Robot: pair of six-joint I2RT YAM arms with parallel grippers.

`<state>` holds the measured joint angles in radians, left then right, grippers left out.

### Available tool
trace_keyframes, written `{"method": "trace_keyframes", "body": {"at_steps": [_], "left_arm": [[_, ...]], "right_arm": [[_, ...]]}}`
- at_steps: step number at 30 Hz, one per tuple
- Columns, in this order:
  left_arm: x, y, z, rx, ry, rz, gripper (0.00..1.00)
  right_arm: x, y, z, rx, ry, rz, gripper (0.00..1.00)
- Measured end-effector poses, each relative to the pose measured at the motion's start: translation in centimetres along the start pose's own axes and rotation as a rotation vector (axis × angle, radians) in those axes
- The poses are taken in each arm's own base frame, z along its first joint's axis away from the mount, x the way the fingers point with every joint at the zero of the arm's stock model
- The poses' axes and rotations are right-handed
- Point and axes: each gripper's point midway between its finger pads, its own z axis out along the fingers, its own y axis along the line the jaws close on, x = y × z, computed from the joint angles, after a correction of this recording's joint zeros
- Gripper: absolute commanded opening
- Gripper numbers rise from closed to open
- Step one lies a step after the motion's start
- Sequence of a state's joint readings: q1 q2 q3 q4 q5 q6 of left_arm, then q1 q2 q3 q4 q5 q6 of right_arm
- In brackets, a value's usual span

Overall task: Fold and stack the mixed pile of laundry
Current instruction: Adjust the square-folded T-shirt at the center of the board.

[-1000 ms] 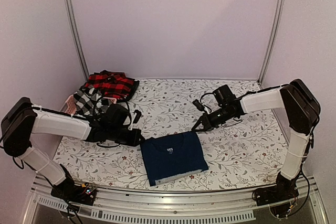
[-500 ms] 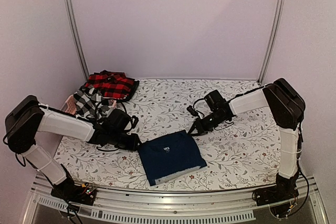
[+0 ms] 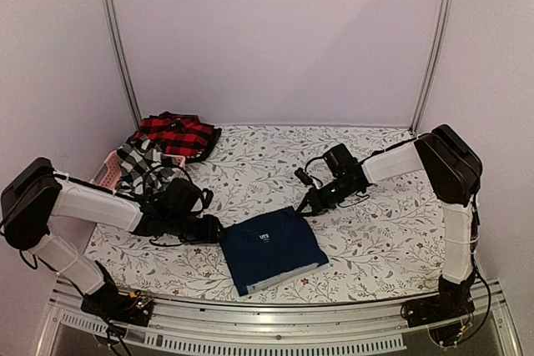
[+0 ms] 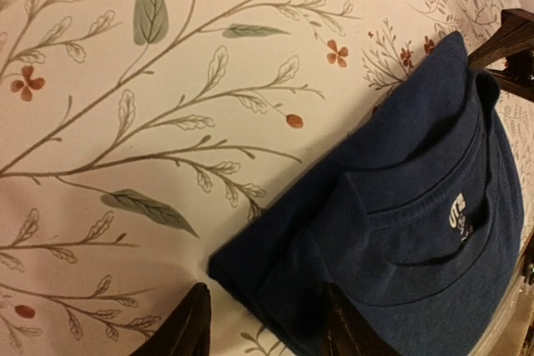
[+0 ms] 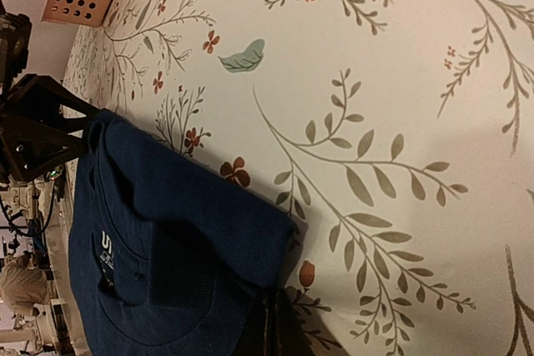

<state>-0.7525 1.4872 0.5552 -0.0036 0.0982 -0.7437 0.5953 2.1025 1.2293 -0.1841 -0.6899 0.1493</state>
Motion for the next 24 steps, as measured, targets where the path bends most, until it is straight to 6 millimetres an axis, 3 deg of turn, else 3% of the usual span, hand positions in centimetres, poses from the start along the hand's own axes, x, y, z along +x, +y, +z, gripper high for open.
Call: {"method": "trace_keyframes", "body": {"at_steps": [6, 12, 18, 19, 21, 24], "left_arm": [[-0.9, -1.0, 1.7, 0.046, 0.001, 0.000, 0.01], [-5.4, -1.2, 3.9, 0.042, -0.035, 0.029, 0.00], [-11.9, -1.0, 5.4, 0.033, -0.123, 0.069, 0.00], [-12.6, -0.9, 5.4, 0.033, -0.133, 0.074, 0.02], [-13.8, -0.7, 5.4, 0.036, -0.152, 0.084, 0.24], [-15.3, 0.2, 5.4, 0.029, -0.174, 0.086, 0.45]], "right_arm": [[0.0, -0.4, -0.3, 0.008, -0.016, 0.007, 0.00], [-0.4, -2.3, -1.9, 0.029, -0.063, 0.058, 0.00], [-2.9, -6.0, -4.6, 0.114, -0.151, 0.116, 0.02], [-3.4, -6.5, -5.1, 0.128, -0.166, 0.119, 0.12], [-4.9, -7.2, -6.0, 0.159, -0.202, 0.119, 0.35], [-7.1, -7.6, -7.2, 0.199, -0.245, 0.110, 0.54]]}}
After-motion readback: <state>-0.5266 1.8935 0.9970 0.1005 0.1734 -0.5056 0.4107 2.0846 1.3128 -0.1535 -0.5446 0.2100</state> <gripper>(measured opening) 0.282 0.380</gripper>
